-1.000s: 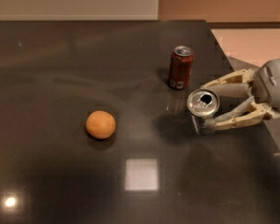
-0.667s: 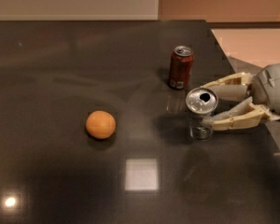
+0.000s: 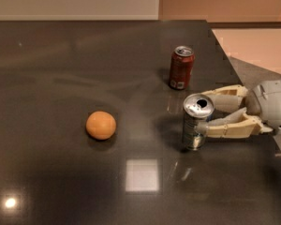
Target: Place redbull can upright
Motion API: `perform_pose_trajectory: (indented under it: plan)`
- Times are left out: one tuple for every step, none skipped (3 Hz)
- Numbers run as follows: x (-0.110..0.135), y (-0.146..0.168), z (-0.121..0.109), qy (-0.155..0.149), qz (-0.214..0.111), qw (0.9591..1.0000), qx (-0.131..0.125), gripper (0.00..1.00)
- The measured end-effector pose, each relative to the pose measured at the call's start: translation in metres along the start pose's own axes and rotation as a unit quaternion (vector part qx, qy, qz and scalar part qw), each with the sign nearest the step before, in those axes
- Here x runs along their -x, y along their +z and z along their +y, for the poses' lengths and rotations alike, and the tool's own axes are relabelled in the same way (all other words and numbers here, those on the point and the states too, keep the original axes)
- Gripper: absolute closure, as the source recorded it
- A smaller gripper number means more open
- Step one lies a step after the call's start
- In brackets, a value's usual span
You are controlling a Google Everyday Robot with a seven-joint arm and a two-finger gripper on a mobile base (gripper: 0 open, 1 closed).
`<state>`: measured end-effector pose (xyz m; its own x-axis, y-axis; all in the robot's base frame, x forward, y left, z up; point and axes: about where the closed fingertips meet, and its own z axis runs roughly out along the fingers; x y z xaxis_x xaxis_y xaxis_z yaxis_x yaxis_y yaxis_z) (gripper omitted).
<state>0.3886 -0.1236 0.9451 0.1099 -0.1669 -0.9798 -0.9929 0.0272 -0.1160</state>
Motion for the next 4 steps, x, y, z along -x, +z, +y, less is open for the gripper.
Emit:
perform_pose_trajectory:
  plan:
    - [-0.013,0.003,0.000,0.022,-0.025,0.9994,-0.009,0.82]
    - [-0.023,0.004,0.000,0.042,-0.046,0.9979,-0.020,0.60]
    - [-0.030,0.003,-0.001,0.055,-0.063,0.9960,-0.030,0.36]
    - [-0.028,0.005,-0.001,0.053,-0.062,0.9963,-0.028,0.13]
